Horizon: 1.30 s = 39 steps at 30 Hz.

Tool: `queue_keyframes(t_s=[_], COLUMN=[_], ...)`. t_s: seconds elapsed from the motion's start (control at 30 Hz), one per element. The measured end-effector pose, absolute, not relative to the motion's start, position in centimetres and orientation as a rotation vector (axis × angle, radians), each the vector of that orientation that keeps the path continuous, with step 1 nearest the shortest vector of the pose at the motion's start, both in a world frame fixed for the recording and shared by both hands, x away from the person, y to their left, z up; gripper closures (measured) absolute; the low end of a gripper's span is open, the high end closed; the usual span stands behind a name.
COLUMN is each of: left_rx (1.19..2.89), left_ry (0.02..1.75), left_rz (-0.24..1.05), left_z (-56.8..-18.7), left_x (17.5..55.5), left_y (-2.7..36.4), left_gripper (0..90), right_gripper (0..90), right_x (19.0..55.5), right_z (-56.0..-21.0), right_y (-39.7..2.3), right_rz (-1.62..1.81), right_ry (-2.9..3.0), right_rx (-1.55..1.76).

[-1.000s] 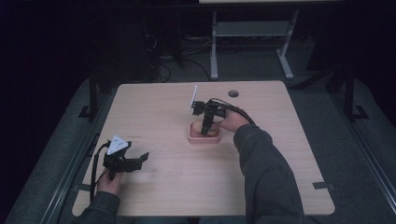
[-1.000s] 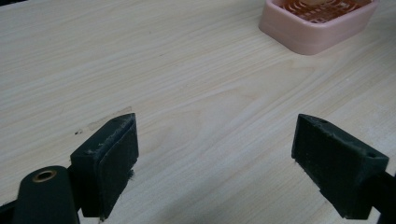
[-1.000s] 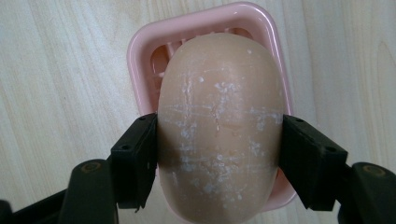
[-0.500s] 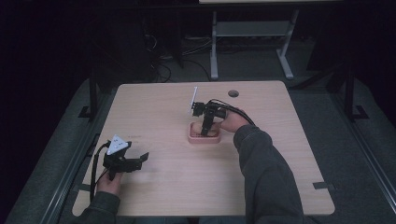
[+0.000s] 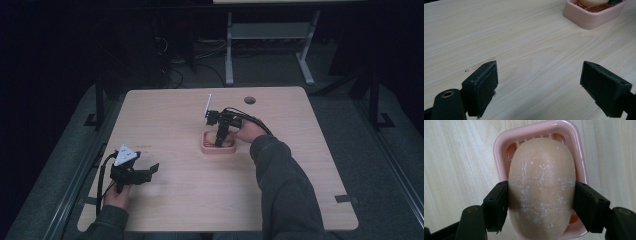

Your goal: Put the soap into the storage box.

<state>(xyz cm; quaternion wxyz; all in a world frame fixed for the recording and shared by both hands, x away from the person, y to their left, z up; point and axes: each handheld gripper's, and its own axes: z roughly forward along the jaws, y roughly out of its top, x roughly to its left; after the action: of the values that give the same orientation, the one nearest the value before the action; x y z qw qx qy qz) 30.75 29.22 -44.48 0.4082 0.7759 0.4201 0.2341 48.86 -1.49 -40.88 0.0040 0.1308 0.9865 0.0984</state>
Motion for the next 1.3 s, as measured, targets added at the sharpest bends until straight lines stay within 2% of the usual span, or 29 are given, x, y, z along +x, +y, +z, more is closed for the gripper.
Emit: queue_keyframes(t_s=[0.53, 0.8, 1.3], left_rx=[1.953, 1.958, 1.961], left_ry=[1.063, 1.057, 1.057], left_rz=[0.59, 0.593, 0.596], left_z=[-44.5, -44.5, -44.5], left_x=[30.7, 30.8, 30.8], left_y=[29.2, 29.2, 29.2], left_gripper=[14.3, 14.3, 14.3], right_gripper=[30.8, 25.3, 23.6], right_x=[48.7, 48.6, 47.9], right_z=[-40.9, -39.3, -39.5], right_y=[-1.4, -2.8, -4.7], right_rz=[0.331, 0.459, 0.458], right_ry=[3.076, 3.064, 3.057], right_rx=[0.397, 0.485, 0.562])
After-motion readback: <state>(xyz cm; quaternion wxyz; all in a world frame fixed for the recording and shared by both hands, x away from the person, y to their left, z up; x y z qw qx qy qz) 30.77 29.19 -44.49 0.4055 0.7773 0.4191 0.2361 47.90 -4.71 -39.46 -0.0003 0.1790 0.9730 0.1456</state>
